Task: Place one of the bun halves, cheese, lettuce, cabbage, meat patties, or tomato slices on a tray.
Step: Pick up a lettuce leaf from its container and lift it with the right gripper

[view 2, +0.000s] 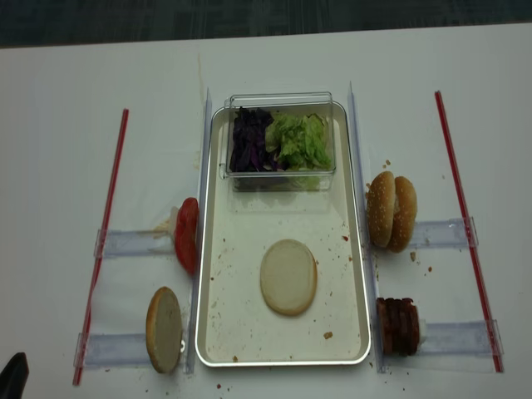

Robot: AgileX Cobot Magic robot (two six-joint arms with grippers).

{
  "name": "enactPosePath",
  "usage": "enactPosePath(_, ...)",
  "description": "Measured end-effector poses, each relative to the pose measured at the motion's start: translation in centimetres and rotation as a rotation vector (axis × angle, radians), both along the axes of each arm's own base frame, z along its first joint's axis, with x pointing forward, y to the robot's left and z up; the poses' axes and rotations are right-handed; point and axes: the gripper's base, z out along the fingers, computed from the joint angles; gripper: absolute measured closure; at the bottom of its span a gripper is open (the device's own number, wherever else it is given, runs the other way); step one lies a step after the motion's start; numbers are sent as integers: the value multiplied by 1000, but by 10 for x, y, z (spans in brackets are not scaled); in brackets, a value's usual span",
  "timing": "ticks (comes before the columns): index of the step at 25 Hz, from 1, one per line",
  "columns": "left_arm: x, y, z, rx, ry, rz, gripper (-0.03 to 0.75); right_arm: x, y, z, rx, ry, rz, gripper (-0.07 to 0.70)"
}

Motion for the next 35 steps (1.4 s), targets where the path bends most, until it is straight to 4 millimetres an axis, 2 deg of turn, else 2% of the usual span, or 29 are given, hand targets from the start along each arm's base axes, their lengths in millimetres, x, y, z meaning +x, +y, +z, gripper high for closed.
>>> enactPosePath(10, 0, 0, 0, 0, 0, 0, 246, 45, 1, -6, -9, 312, 4, 52)
enactPosePath(22, 0, 0, 0, 0, 0, 0, 246, 97, 5, -32, -9, 704, 46, 52)
enactPosePath(28, 0, 0, 0, 0, 0, 0, 246, 108, 6, -41, -8, 789, 57, 52)
enactPosePath(35, 0, 0, 0, 0, 0, 0, 246, 109, 6, -41, -6, 796, 59, 52)
